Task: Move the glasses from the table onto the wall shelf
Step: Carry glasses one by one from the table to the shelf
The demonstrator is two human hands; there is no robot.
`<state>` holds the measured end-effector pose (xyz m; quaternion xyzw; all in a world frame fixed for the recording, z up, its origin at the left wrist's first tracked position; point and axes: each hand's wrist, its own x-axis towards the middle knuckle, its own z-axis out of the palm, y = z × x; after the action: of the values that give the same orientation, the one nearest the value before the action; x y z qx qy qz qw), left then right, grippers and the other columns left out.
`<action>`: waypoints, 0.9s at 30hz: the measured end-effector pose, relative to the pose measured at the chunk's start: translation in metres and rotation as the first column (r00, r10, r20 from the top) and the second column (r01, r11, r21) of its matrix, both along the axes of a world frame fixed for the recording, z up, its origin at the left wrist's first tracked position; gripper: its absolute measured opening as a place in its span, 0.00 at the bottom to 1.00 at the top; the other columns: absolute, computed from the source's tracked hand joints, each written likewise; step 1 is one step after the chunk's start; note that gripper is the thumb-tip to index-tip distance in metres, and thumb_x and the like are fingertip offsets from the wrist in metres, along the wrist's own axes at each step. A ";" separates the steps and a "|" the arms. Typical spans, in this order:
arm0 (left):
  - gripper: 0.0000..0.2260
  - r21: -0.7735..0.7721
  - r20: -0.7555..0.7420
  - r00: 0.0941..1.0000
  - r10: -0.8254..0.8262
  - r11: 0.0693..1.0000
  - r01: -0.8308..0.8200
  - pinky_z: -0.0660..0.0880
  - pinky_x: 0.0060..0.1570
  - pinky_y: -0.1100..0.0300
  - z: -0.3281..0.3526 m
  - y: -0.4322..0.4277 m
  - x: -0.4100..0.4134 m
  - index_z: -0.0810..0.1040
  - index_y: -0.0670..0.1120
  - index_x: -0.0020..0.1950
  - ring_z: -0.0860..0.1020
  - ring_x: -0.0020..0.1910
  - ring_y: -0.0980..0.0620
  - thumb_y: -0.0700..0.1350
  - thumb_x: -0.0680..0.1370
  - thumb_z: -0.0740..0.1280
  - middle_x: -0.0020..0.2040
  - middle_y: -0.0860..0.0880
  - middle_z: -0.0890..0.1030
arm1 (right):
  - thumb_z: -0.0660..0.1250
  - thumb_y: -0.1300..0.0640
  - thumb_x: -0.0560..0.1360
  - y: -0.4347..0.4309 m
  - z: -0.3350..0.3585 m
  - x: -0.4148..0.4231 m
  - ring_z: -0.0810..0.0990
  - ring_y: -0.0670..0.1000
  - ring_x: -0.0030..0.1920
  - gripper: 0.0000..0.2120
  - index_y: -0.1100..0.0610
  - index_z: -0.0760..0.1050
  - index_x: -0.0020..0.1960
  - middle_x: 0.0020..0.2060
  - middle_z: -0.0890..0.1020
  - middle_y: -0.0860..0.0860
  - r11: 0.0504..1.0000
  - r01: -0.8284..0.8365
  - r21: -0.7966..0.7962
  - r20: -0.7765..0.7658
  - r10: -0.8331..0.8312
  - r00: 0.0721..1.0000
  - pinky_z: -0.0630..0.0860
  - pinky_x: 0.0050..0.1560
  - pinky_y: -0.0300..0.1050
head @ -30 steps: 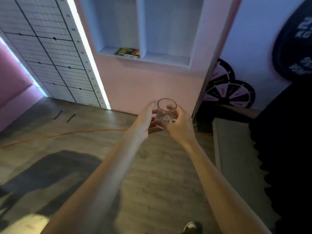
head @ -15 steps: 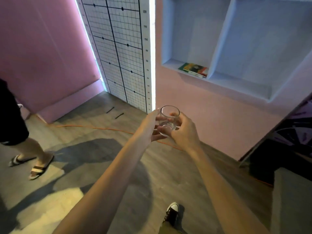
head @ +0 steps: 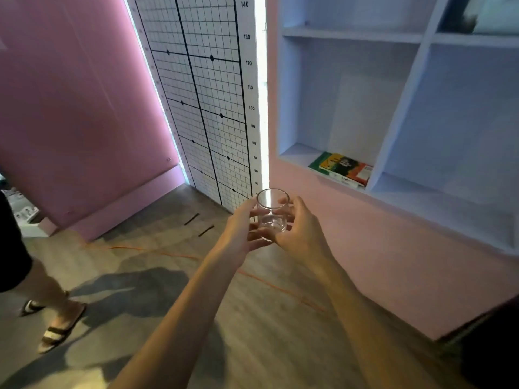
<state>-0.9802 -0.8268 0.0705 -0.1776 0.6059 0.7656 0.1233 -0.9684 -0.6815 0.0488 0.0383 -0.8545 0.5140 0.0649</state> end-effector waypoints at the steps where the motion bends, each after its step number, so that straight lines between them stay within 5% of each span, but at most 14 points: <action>1: 0.19 -0.008 -0.014 1.000 -0.018 1.000 0.018 0.83 0.38 0.53 0.004 0.001 -0.013 0.85 0.42 0.50 0.86 0.32 0.49 0.57 0.73 0.69 0.43 0.42 0.88 | 0.82 0.46 0.67 0.002 0.003 -0.012 0.81 0.38 0.49 0.30 0.40 0.70 0.62 0.49 0.80 0.33 1.000 0.006 -0.007 0.004 -0.006 1.000 0.81 0.53 0.39; 5: 0.19 -0.014 -0.060 0.993 -0.099 0.995 0.099 0.83 0.37 0.54 0.016 0.006 -0.068 0.84 0.41 0.52 0.86 0.32 0.49 0.57 0.76 0.69 0.37 0.45 0.88 | 0.81 0.43 0.65 0.011 0.020 -0.058 0.80 0.36 0.47 0.29 0.40 0.69 0.59 0.47 0.78 0.31 1.000 0.025 -0.019 -0.007 -0.025 1.000 0.75 0.44 0.31; 9: 0.18 0.002 -0.083 0.985 -0.151 0.988 0.151 0.83 0.33 0.55 0.027 0.013 -0.128 0.83 0.41 0.50 0.86 0.30 0.50 0.57 0.78 0.68 0.33 0.48 0.87 | 0.81 0.43 0.67 0.016 0.037 -0.110 0.81 0.41 0.51 0.29 0.42 0.70 0.61 0.53 0.81 0.39 0.998 0.056 -0.008 -0.028 -0.057 0.998 0.77 0.46 0.35; 14: 0.19 0.022 -0.148 0.962 -0.229 0.972 0.235 0.85 0.39 0.50 0.048 0.019 -0.215 0.83 0.42 0.47 0.85 0.30 0.50 0.58 0.79 0.68 0.33 0.48 0.87 | 0.81 0.47 0.69 0.018 0.063 -0.183 0.82 0.42 0.53 0.27 0.44 0.73 0.63 0.55 0.83 0.41 0.990 0.142 0.011 -0.069 -0.141 0.988 0.79 0.50 0.39; 21: 0.18 -0.039 -0.217 0.901 -0.375 0.926 0.376 0.84 0.35 0.53 0.098 0.012 -0.332 0.82 0.42 0.47 0.85 0.31 0.49 0.58 0.81 0.66 0.35 0.47 0.86 | 0.81 0.49 0.71 0.004 0.110 -0.276 0.82 0.39 0.52 0.26 0.47 0.74 0.64 0.52 0.83 0.39 0.961 0.277 0.005 -0.143 -0.273 0.951 0.74 0.40 0.24; 27: 0.20 -0.108 -0.330 0.781 -0.530 0.843 0.527 0.84 0.40 0.52 0.148 0.013 -0.392 0.82 0.43 0.50 0.86 0.36 0.49 0.60 0.81 0.64 0.38 0.47 0.87 | 0.81 0.47 0.71 0.003 0.157 -0.318 0.83 0.45 0.56 0.27 0.50 0.76 0.65 0.56 0.85 0.45 0.931 0.364 -0.008 -0.257 -0.354 0.899 0.78 0.53 0.34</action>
<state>-1.3717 -0.8134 0.2181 0.1365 0.6470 0.7163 0.2229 -1.2868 -0.6785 0.2058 -0.0531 -0.8417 0.4667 0.2664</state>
